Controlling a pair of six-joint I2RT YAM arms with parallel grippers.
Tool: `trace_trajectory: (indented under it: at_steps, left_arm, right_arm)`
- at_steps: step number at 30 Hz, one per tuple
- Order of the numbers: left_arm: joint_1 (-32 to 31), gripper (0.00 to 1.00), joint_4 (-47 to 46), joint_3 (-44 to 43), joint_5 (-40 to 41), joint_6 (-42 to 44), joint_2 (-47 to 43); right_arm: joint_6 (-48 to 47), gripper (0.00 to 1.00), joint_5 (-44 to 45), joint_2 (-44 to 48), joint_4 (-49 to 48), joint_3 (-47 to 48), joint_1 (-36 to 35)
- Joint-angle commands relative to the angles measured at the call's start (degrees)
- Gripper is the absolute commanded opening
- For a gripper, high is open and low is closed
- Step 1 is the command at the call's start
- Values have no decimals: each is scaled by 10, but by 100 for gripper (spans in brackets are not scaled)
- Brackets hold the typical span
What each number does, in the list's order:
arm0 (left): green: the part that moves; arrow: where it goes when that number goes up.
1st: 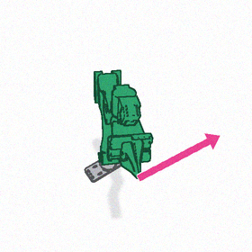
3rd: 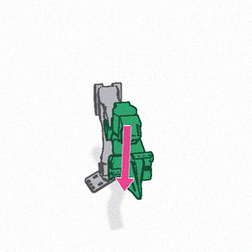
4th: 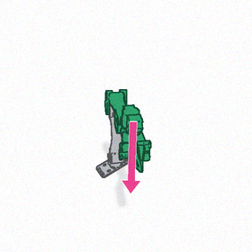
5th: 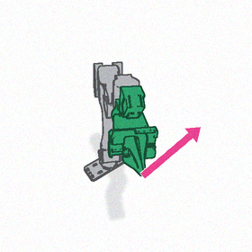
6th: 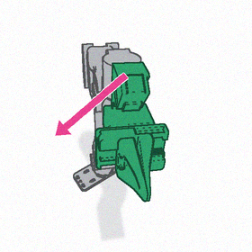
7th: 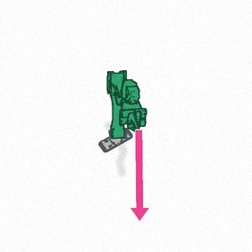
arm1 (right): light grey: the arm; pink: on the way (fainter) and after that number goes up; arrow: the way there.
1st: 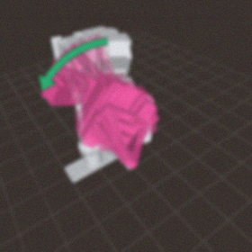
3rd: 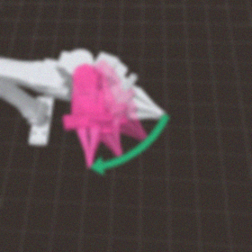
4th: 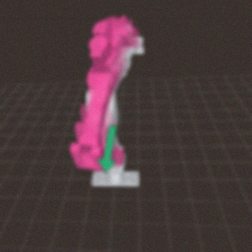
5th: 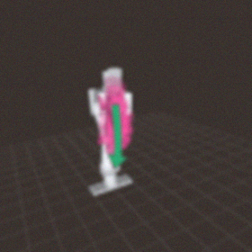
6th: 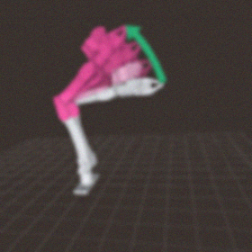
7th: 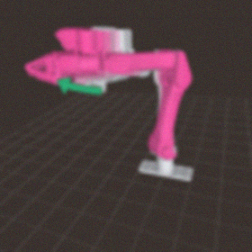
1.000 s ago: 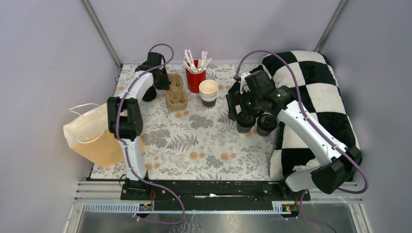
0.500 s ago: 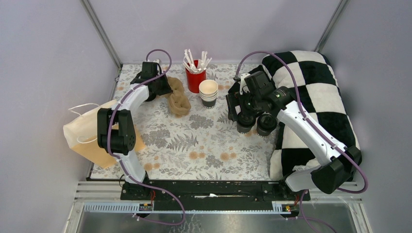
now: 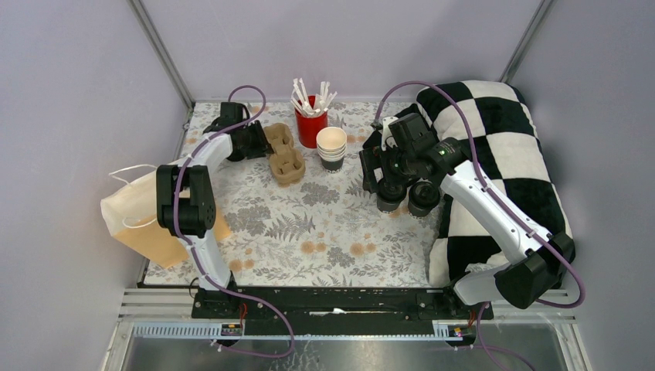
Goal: Pack the takeout coffee
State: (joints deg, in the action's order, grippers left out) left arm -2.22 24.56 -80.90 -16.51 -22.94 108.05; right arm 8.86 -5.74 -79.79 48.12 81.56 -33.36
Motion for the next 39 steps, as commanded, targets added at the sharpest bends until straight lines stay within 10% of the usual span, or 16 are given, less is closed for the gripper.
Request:
trace_trajectory:
  at_steps: [1, 9, 16, 28, 39]
  left_arm:
    - [-19, 52, 76, -56, 71, 15, -47]
    - [-103, 58, 186, -108, 163, 13, -37]
    - [-107, 40, 145, -119, 57, -60, -25]
    - [-144, 50, 126, -182, 112, -100, 60]
    - [-158, 32, 136, -197, 182, -107, 89]
  right_arm:
    - [8, 100, -20, 6, -15, 0, 3]
    - [12, 100, -23, 7, -17, -1, 2]
    - [17, 100, -20, 14, -17, -3, 3]
    - [17, 100, -14, 21, -17, -7, 2]
    - [12, 100, -10, 20, -15, -9, 2]
